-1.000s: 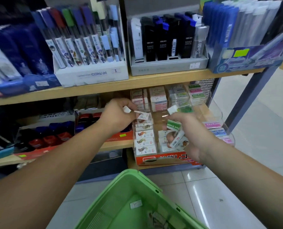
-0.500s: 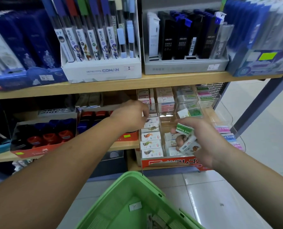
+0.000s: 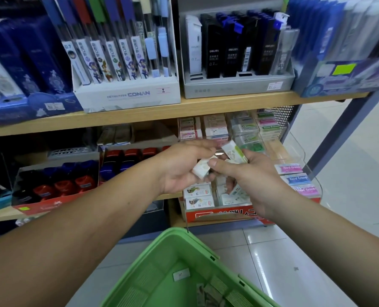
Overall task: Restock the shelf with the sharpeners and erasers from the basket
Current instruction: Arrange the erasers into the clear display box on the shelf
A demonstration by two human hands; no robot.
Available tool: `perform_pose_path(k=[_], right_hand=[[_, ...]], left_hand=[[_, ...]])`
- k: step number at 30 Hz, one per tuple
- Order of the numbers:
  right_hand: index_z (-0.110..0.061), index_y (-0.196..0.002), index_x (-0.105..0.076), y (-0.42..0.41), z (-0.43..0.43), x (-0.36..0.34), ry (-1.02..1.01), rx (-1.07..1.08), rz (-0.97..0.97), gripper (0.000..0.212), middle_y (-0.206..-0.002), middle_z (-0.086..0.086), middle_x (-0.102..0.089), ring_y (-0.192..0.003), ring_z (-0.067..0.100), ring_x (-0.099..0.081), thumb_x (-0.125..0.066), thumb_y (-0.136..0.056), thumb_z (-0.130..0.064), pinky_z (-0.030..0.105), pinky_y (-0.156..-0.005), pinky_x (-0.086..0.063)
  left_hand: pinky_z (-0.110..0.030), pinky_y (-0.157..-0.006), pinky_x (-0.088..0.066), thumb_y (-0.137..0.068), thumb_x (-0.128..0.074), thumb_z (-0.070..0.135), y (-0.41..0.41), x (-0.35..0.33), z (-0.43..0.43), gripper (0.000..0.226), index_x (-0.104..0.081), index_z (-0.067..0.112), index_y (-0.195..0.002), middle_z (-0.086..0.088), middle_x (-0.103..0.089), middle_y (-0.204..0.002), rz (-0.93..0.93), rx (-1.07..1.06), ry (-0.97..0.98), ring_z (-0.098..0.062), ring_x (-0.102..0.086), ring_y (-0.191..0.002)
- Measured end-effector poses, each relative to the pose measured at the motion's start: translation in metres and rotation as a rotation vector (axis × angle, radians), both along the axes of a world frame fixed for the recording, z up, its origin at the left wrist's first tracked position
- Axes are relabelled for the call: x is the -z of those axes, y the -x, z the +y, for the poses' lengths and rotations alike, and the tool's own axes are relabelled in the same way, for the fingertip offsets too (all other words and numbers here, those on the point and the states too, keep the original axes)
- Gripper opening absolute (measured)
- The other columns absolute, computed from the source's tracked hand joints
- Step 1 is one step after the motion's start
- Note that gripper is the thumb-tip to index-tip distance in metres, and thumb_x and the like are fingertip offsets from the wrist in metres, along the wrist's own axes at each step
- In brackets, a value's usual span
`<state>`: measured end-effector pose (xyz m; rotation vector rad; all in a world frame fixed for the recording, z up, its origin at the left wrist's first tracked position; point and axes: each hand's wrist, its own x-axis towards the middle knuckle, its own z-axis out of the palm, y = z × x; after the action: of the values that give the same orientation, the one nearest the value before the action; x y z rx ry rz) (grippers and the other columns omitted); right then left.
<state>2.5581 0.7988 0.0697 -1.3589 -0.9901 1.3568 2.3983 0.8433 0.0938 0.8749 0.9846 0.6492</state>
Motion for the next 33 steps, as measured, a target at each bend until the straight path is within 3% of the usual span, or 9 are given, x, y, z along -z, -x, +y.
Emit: perform_pose_path(k=[4, 10, 15, 17, 19, 22, 27, 30, 33], right_hand=[[-0.003, -0.104, -0.074, -0.004, 0.000, 0.002, 0.058, -0.032, 0.009, 0.033, -0.095, 0.015, -0.080, -0.051, 0.021, -0.051, -0.089, -0.081, -0.021, 0.030, -0.054, -0.045], [-0.005, -0.102, -0.074, -0.009, 0.001, 0.001, 0.031, 0.007, -0.017, 0.023, -0.085, 0.008, -0.078, -0.049, 0.017, -0.050, -0.085, -0.084, -0.013, 0.032, -0.059, -0.048], [-0.004, -0.104, -0.073, -0.015, 0.001, -0.002, 0.026, 0.027, 0.076, 0.022, -0.086, 0.010, -0.079, -0.049, 0.017, -0.050, -0.083, -0.085, -0.008, 0.032, -0.058, -0.047], [-0.008, -0.102, -0.074, -0.018, 0.002, -0.004, 0.035, 0.057, 0.090, 0.019, -0.088, 0.010, -0.079, -0.049, 0.017, -0.051, -0.083, -0.085, -0.009, 0.031, -0.056, -0.048], [-0.013, -0.101, -0.073, -0.025, 0.002, -0.007, 0.052, 0.113, 0.100, 0.020, -0.090, 0.007, -0.080, -0.053, 0.019, -0.055, -0.084, -0.085, -0.012, 0.031, -0.056, -0.050], [-0.016, -0.108, -0.073, -0.035, 0.002, -0.008, 0.091, 0.131, 0.094, 0.029, -0.096, 0.007, -0.081, -0.070, 0.028, -0.062, -0.087, -0.083, -0.018, 0.034, -0.059, -0.053], [-0.008, -0.115, -0.073, -0.039, -0.004, -0.004, 0.161, 0.041, 0.042, 0.038, -0.080, 0.007, -0.078, -0.067, 0.029, -0.064, -0.087, -0.083, -0.024, 0.047, -0.072, -0.060], [-0.014, -0.119, -0.071, -0.049, -0.005, -0.006, 0.181, 0.068, 0.055, 0.035, -0.098, 0.010, -0.081, -0.083, 0.034, -0.079, -0.080, -0.091, -0.032, 0.050, -0.082, -0.063], [-0.021, -0.114, -0.069, -0.060, -0.006, -0.006, 0.240, 0.075, 0.103, 0.025, -0.104, 0.010, -0.080, -0.107, 0.046, -0.073, -0.072, -0.096, -0.039, 0.065, -0.098, -0.055]], left_hand=[[-0.043, -0.095, -0.059, -0.101, -0.058, 0.000, -0.011, 0.003, -0.001, 0.030, -0.063, 0.007, -0.130, -0.020, -0.071, -0.126, -0.080, -0.148, 0.007, -0.034, -0.069, -0.118], [-0.039, -0.099, -0.057, -0.095, -0.068, 0.002, -0.025, 0.006, -0.005, 0.029, -0.070, 0.008, -0.124, -0.019, -0.072, -0.123, -0.084, -0.203, -0.078, -0.027, -0.070, -0.110], [-0.042, -0.093, -0.060, -0.095, -0.071, 0.012, -0.023, 0.001, -0.007, 0.021, -0.076, 0.012, -0.116, -0.016, -0.076, -0.113, -0.031, -0.201, -0.174, -0.029, -0.073, -0.104], [-0.041, -0.089, -0.062, -0.096, -0.072, 0.017, -0.020, 0.002, -0.006, 0.015, -0.077, 0.018, -0.110, -0.009, -0.077, -0.112, 0.189, -0.201, -0.374, -0.026, -0.073, -0.106], [-0.027, -0.071, -0.062, -0.098, -0.071, 0.019, -0.016, 0.002, -0.005, 0.011, -0.075, 0.020, -0.108, -0.001, -0.075, -0.108, 0.379, -0.180, -0.548, -0.012, -0.075, -0.090], [-0.017, -0.055, -0.051, -0.097, -0.072, 0.017, -0.015, 0.006, -0.008, 0.014, -0.074, 0.018, -0.110, -0.003, -0.072, -0.104, 0.395, -0.023, -0.512, -0.002, -0.066, -0.066], [-0.014, -0.057, -0.046, -0.090, -0.080, 0.013, -0.015, 0.013, -0.013, 0.017, -0.075, 0.016, -0.106, 0.005, -0.071, -0.090, 0.421, 0.047, -0.498, 0.002, -0.062, -0.065], [-0.025, -0.081, -0.053, -0.090, -0.080, 0.020, -0.011, 0.015, -0.009, 0.016, -0.072, 0.027, -0.102, 0.010, -0.069, -0.114, 0.644, 0.164, -0.621, -0.005, -0.066, -0.099], [-0.031, -0.096, -0.051, -0.092, -0.078, 0.024, -0.015, 0.019, -0.011, 0.016, -0.072, 0.030, -0.106, 0.008, -0.060, -0.137, 0.856, 0.342, -0.684, -0.016, -0.061, -0.121]])
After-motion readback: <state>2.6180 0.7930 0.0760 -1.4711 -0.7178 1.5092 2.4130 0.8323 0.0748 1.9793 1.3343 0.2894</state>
